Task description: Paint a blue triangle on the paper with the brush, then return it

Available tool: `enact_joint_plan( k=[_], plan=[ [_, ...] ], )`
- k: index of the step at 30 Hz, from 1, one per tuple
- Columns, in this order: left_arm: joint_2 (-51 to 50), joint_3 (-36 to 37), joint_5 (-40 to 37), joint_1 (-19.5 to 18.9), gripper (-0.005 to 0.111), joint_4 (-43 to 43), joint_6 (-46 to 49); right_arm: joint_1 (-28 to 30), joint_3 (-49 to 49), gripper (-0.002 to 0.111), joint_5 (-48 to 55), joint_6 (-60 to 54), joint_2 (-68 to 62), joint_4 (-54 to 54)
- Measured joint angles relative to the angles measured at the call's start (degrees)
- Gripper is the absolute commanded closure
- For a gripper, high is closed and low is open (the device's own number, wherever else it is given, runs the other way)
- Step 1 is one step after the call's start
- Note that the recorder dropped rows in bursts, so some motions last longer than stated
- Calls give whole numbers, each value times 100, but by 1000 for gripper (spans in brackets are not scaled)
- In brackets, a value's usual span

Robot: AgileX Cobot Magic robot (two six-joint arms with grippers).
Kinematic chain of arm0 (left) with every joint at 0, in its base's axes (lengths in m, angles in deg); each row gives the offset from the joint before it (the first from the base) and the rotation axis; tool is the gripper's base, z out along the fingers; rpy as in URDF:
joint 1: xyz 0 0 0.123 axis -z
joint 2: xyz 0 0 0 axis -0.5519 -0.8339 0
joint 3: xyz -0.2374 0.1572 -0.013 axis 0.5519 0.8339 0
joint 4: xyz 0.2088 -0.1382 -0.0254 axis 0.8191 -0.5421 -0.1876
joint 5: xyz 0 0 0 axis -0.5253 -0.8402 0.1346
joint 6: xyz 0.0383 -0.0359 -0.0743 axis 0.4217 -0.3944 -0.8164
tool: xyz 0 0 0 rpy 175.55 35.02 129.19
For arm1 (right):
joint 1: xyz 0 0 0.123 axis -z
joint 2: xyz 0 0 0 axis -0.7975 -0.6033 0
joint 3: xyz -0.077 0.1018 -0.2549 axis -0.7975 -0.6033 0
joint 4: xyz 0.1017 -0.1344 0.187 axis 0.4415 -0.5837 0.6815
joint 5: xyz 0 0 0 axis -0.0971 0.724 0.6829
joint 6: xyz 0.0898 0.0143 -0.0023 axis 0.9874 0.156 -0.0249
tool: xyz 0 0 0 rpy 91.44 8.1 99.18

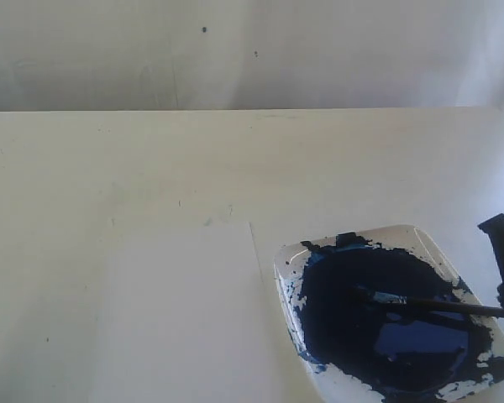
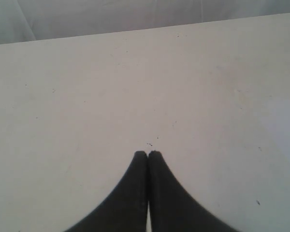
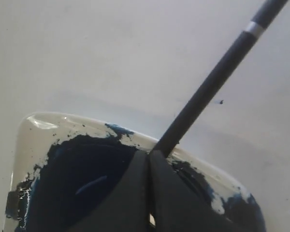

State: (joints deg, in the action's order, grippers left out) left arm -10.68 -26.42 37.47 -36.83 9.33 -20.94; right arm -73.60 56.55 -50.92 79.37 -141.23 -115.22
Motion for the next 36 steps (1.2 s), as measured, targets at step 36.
enact_joint_plan(
  k=[36],
  plan=[
    [0, 0, 0, 55, 107, 0, 0, 913, 0, 66, -59, 221, 158, 1276]
  ],
)
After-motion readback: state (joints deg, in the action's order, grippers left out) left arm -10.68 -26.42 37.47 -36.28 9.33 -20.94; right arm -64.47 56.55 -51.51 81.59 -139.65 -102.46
